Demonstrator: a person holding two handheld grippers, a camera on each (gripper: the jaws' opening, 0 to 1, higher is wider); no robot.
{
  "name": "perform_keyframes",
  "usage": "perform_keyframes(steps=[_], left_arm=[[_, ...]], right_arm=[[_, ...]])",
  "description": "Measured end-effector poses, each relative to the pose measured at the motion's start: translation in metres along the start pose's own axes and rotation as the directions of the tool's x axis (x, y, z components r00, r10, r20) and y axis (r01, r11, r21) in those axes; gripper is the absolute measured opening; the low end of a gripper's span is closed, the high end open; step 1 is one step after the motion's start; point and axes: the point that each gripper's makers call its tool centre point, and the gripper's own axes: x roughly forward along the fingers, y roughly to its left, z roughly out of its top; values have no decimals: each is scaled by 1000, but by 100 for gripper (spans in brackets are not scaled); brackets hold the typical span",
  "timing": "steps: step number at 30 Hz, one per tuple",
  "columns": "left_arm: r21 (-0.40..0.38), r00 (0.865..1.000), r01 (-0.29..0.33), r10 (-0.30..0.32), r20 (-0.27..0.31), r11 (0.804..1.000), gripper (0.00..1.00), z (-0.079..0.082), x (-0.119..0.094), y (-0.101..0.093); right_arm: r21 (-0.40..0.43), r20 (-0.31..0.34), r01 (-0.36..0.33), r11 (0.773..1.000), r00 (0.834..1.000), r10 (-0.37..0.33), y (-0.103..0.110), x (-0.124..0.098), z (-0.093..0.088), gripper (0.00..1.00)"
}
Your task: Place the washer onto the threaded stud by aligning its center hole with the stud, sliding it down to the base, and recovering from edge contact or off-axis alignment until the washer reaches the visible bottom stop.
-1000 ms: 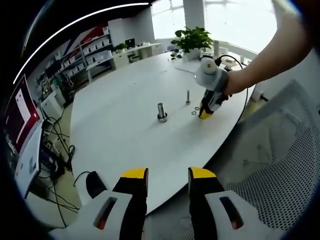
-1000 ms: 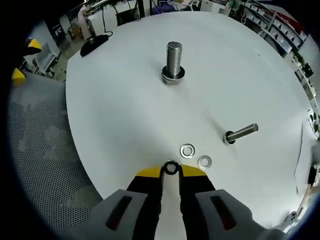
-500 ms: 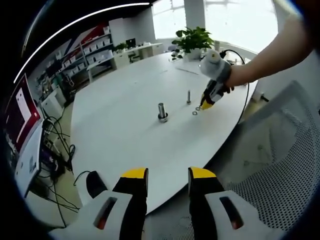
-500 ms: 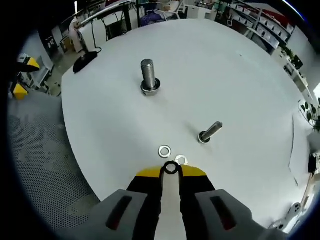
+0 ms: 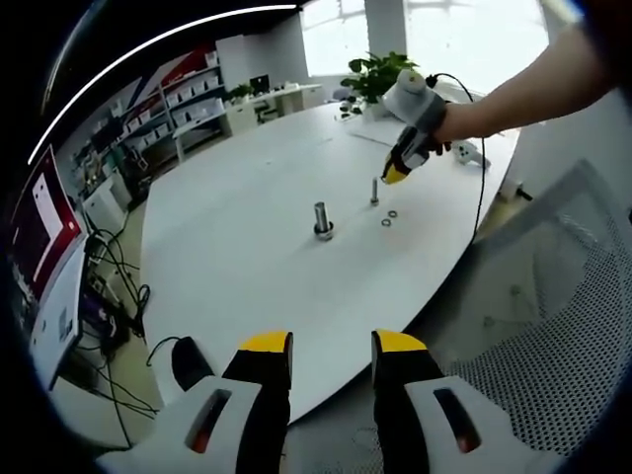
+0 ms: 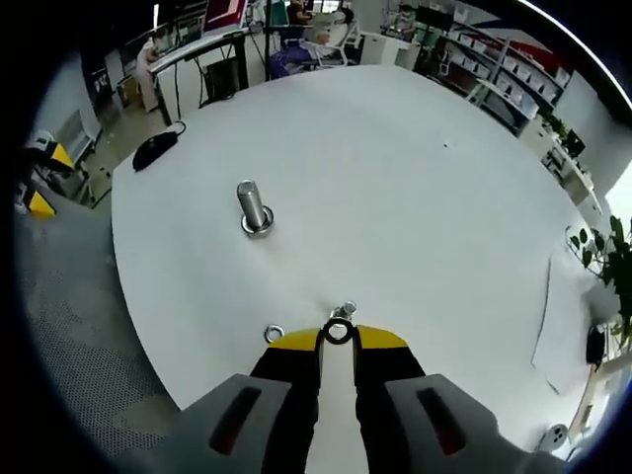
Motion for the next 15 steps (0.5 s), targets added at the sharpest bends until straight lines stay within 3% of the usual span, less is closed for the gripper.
perform_keyframes(steps=[15], left_arm=[[-1, 1000, -1, 1, 0, 1000, 30, 0, 0, 0]], right_arm=[[-48, -19, 4, 999, 1000, -5, -5, 9, 6, 14]])
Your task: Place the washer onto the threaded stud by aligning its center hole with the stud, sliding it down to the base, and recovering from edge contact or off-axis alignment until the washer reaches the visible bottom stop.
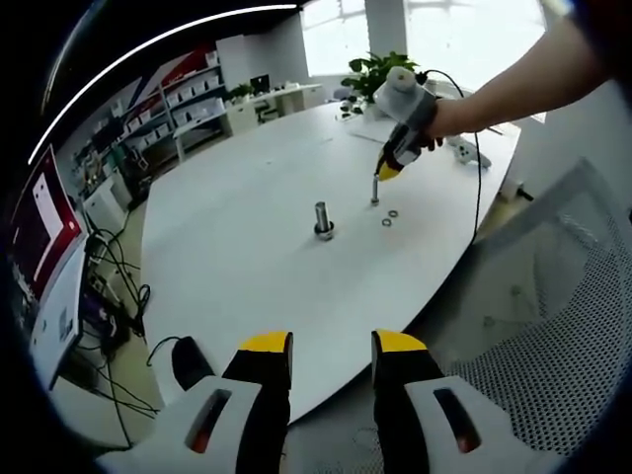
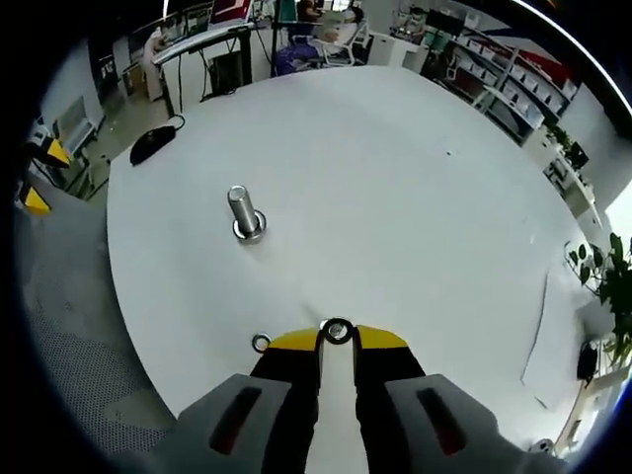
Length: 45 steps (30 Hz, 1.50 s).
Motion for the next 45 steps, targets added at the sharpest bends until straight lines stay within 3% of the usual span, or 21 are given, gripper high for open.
perform_keyframes(steps=[27, 40, 45], left_arm=[[-3, 1000, 1, -1, -5, 1000, 30, -1, 0, 0], [-7, 1000, 4, -4, -11, 1000, 30, -2, 1, 0], [-7, 1000, 4, -4, -14, 1000, 30, -3, 1, 0]], right_arm=[[-24, -55, -28, 999, 998, 26, 0, 20, -3, 14], [-52, -138, -49, 997, 990, 41, 5, 45, -21, 14], [-18, -140, -53, 998, 989, 50, 4, 52, -25, 15]])
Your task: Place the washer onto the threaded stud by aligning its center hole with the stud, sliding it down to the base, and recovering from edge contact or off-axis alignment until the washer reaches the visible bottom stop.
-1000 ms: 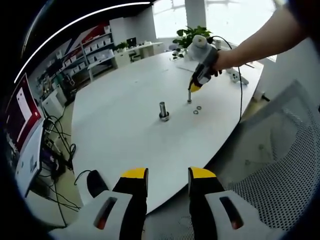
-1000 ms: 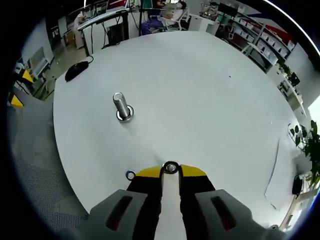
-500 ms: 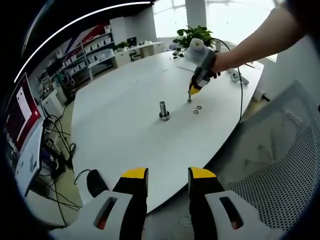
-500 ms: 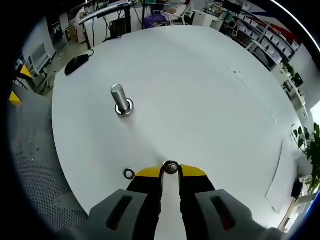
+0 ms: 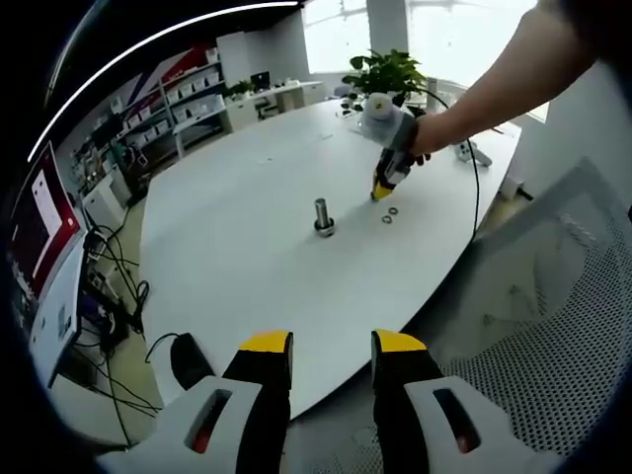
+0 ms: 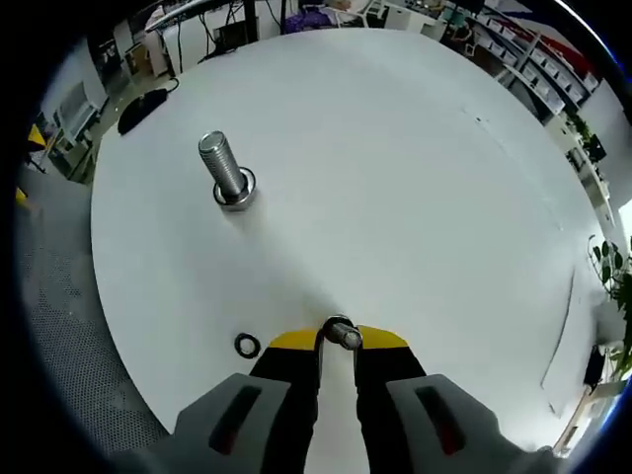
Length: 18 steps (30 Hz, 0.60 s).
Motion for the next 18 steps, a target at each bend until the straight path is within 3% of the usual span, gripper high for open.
perform_keyframes(steps=[12, 18], left_arm=[[0, 1000, 1, -1, 1, 1000, 30, 0, 0, 0], [1, 1000, 0, 0, 1, 1000, 30, 0, 0, 0]], right_arm=[[17, -8, 5, 1000, 1000, -5, -4, 1, -5, 17], [25, -20, 1, 1000, 1000, -1, 1, -4, -17, 19]])
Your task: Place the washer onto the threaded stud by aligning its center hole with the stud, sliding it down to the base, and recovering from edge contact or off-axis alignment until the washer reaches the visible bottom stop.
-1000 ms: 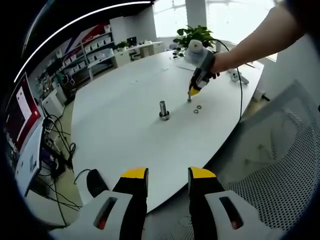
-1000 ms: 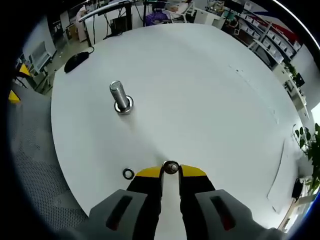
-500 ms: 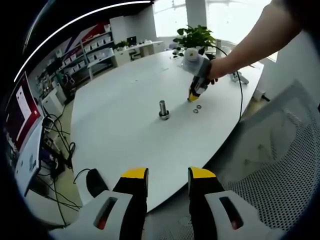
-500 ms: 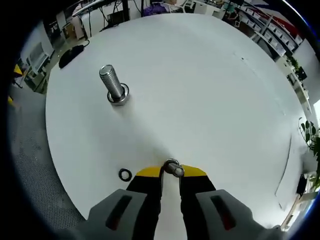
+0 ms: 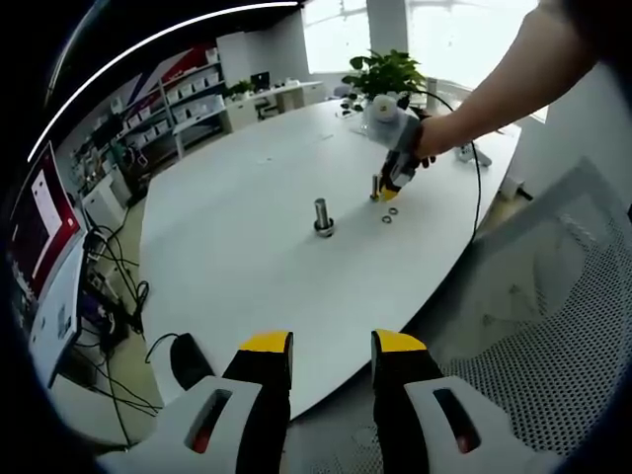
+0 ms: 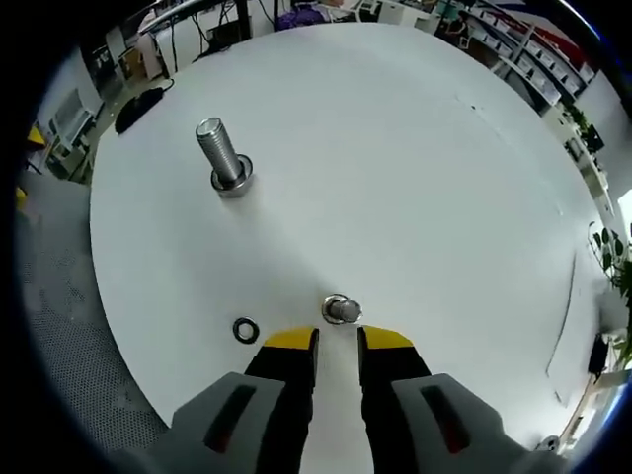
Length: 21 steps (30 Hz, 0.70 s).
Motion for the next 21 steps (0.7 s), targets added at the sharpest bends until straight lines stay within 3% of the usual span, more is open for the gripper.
perform_keyframes(steps=[7, 14, 21], left_arm=[[2, 1000, 3, -3, 3, 1000, 30, 1, 0, -1], [5, 1000, -2, 2, 3, 1000, 30, 0, -1, 0], [4, 1000, -6, 6, 4, 1000, 30, 1, -1, 1]], right_arm=[[23, -2, -25, 999, 1000, 25, 6, -1, -11, 19], [-6, 42, -75, 997, 996, 75, 28, -7, -3, 18], [-35, 11, -93, 995, 996, 93, 39, -5, -7, 18]])
